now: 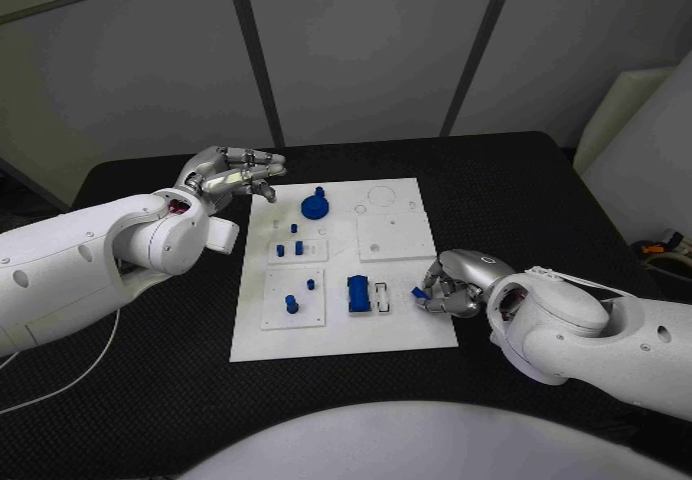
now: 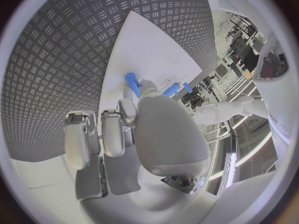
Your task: Assemble the parts on the task board
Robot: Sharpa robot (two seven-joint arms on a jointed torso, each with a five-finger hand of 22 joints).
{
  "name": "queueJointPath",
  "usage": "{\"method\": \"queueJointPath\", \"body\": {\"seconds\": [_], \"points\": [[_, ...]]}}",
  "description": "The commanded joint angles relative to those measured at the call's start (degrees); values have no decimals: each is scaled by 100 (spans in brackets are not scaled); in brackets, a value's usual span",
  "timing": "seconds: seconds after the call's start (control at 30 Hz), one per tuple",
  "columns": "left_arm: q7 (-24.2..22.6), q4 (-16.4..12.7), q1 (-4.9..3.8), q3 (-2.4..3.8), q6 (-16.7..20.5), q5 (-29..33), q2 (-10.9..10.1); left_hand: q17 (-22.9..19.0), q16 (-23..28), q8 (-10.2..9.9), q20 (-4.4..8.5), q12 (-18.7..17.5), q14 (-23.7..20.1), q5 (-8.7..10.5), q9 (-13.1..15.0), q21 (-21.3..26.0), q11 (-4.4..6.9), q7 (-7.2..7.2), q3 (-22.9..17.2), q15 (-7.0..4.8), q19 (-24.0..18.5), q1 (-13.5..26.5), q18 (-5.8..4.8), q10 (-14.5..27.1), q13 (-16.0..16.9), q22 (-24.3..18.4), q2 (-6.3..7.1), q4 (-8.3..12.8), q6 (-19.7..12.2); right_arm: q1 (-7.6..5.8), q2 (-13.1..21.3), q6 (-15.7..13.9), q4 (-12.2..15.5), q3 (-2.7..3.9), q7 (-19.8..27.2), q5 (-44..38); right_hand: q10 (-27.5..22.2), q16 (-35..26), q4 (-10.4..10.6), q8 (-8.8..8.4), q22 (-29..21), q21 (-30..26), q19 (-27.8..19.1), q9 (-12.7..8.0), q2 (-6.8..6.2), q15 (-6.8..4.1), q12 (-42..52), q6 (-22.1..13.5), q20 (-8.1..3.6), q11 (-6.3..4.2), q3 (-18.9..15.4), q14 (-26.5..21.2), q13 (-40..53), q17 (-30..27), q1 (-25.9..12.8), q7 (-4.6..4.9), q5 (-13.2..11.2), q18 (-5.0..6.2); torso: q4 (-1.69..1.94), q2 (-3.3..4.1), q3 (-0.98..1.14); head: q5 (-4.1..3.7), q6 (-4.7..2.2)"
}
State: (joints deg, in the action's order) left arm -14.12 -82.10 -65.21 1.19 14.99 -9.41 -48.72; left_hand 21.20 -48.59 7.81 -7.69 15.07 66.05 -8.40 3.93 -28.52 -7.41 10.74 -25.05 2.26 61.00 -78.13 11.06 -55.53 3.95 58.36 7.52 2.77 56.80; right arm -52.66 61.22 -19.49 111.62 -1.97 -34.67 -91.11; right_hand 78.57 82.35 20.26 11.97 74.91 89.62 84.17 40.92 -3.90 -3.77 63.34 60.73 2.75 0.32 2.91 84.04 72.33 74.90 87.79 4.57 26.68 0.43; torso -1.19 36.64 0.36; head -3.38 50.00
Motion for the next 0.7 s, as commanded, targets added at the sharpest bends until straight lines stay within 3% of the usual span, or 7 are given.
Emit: {"method": "queueJointPath", "body": {"seconds": [0.03, 0.13, 0.33, 0.6, 0.7], "points": [[-47, -15, -7, 5, -13, 10, -1, -6, 24, 20, -17, 38, 0, 6, 0, 23, -1, 12, 43, 13, 1, -9, -62, 33, 0, -6, -60, -1, -41, 47, 23, -407, 3, -48, 60, 909, 50, 0, -1031, 47, 1509, 38, 583, -1585, -176, 14, -11, 10, 14, -16, 1385, 376, 46, 441, -284, 19, -22, -43, 3, -3, -4, 20, 0], [-47, -18, -7, 5, -12, 10, -3, -6, 24, 20, -17, 38, 0, 6, 0, 23, -1, 12, 43, 13, 1, -9, -62, 33, 0, -6, -60, -1, -41, 45, 36, -683, 31, -46, 184, 1130, 63, -3, -1107, 77, 1509, 38, 583, -1527, -305, 16, -5, 4, 15, -18, 1728, 377, 55, 441, -502, 19, -40, -43, 1, -4, -7, 20, 0], [-47, -19, -8, 5, -13, 10, 2, -6, 24, 20, -17, 38, 0, 6, 0, 23, -1, 12, 43, 13, 1, -9, -62, 33, 0, -6, -60, -1, -41, 42, -34, -1164, 56, -43, 482, 1538, 70, -7, -1124, 96, 1509, 38, 583, -1485, -388, 18, -12, -7, 16, -19, 1845, 377, 54, 439, -739, 17, -76, -43, -4, -1, -2, 26, 0], [-46, -24, -8, 5, -17, 10, 14, -6, 24, 20, -17, 38, 0, 6, 0, 23, -1, 12, 43, 13, 1, -9, -62, 33, 0, -6, -60, -1, -41, 40, -346, -990, -81, -40, 578, 1945, 78, -21, -1096, 103, 1509, 38, 583, -1451, -440, 17, -22, -26, 16, -22, 1820, 375, 51, 424, -1033, 10, 26, -43, 5, 3, 1, 42, 0], [-44, -28, -8, 5, -17, 10, 12, -6, 24, 20, -17, 38, 0, 6, 0, 23, -1, 12, 43, 13, 1, -9, -62, 33, 0, -6, -60, -1, -41, 40, -436, -943, -129, -40, 562, 2000, 86, -29, -1064, 103, 1509, 38, 583, -1439, -462, 16, -14, -30, 15, -24, 1747, 374, 59, 415, -1182, 6, 168, -43, 4, 3, -2, 47, 0]]}}
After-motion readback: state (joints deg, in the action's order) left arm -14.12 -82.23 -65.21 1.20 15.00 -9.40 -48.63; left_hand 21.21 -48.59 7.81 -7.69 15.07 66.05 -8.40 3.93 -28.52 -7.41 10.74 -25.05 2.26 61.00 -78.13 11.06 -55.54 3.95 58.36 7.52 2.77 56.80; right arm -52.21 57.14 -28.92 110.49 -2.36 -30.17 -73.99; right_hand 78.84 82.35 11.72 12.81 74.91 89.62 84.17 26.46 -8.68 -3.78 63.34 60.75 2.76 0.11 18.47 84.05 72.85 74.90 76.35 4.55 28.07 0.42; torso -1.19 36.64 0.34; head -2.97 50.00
